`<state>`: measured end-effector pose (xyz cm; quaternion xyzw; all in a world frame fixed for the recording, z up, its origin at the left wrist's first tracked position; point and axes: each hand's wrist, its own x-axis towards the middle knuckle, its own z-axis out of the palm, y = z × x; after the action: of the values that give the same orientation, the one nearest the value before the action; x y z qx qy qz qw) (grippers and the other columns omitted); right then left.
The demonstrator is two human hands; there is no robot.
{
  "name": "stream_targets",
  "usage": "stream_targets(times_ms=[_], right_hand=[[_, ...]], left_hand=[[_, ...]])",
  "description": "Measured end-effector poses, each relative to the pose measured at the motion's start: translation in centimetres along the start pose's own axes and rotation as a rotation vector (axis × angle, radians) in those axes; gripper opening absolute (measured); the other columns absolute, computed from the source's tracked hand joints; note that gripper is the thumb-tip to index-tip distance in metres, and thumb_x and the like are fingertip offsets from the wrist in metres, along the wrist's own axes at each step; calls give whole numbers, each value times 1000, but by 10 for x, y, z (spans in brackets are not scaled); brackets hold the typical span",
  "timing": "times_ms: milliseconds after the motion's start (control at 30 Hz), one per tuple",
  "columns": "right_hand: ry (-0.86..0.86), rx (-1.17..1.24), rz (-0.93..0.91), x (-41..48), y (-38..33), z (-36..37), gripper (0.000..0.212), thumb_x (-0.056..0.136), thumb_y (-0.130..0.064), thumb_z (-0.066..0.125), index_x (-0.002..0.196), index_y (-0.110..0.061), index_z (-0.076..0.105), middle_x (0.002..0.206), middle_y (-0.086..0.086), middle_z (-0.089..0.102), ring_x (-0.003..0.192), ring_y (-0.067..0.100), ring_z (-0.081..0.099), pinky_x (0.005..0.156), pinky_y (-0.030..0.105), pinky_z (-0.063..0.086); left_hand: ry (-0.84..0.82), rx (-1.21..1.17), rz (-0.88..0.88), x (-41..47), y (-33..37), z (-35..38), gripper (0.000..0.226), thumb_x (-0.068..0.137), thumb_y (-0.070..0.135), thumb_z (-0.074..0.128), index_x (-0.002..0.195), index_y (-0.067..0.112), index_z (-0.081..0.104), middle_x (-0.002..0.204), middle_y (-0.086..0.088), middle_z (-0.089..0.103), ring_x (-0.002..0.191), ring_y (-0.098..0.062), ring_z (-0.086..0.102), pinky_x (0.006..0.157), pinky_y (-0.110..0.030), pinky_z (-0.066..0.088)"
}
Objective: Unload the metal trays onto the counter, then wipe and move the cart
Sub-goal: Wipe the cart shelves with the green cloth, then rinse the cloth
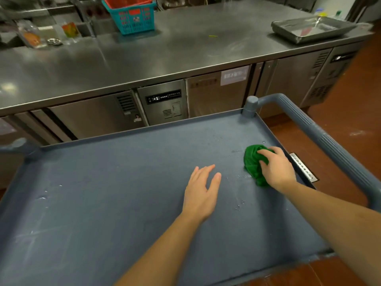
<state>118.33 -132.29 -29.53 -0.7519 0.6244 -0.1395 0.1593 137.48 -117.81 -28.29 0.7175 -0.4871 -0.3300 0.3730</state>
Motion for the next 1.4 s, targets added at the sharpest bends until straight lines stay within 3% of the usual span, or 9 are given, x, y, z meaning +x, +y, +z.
stream_targets(times_ms=[233, 400, 700, 867, 1033, 1167, 1400], right_hand=[[-7, 125, -78, -28, -60, 26, 34, 92, -10, 57, 126, -10, 60, 134, 9, 49, 116, 32, 53, 98, 36, 41], [-75, 158, -200, -59, -128, 65, 35, 90, -9, 58, 124, -13, 61, 136, 9, 48, 114, 32, 55, 94, 39, 46], [-208, 173, -396, -113, -282, 140, 41, 96, -14, 50, 137, -18, 51, 146, 5, 41, 122, 29, 50, 100, 39, 42], [-290, 152, -527, -143, -371, 181, 49, 94, -17, 53, 142, -18, 43, 149, 3, 38, 129, 26, 46, 101, 38, 41], [-390, 106, -664, -173, -451, 214, 52, 98, -27, 48, 147, -20, 34, 156, 5, 25, 141, 24, 30, 111, 35, 27], [-420, -1, -842, -195, -500, 238, 55, 101, -38, 37, 151, -19, 24, 159, 6, 19, 147, 28, 12, 120, 38, 9], [-339, -59, -960, -182, -502, 249, 42, 99, -32, 43, 140, -24, 47, 158, 5, 21, 146, 28, 16, 118, 43, 13]], left_hand=[[46, -10, -44, -13, -20, -26, 44, 99, 45, 41, 140, 30, 45, 148, 17, 38, 144, 0, 14, 115, -24, 15], [92, -19, -63, -30, -42, -66, 45, 99, 46, 40, 142, 31, 43, 149, 19, 37, 143, 0, 14, 116, -23, 14], [236, -30, -179, -76, -114, -188, 48, 98, 47, 40, 144, 33, 39, 150, 19, 34, 143, 3, 12, 116, -23, 14], [372, 0, -252, -110, -152, -268, 48, 99, 44, 42, 144, 30, 39, 151, 13, 35, 144, -4, 17, 111, -18, 13], [501, -30, -307, -145, -184, -331, 48, 97, 47, 43, 143, 34, 39, 150, 12, 37, 142, -6, 24, 118, -34, 22], [568, -10, -307, -155, -203, -358, 54, 93, 52, 40, 143, 33, 40, 148, 13, 40, 141, -7, 28, 117, -38, 25], [562, -34, -308, -148, -217, -367, 47, 99, 43, 42, 143, 30, 40, 147, 10, 41, 140, -6, 29, 117, -36, 25]])
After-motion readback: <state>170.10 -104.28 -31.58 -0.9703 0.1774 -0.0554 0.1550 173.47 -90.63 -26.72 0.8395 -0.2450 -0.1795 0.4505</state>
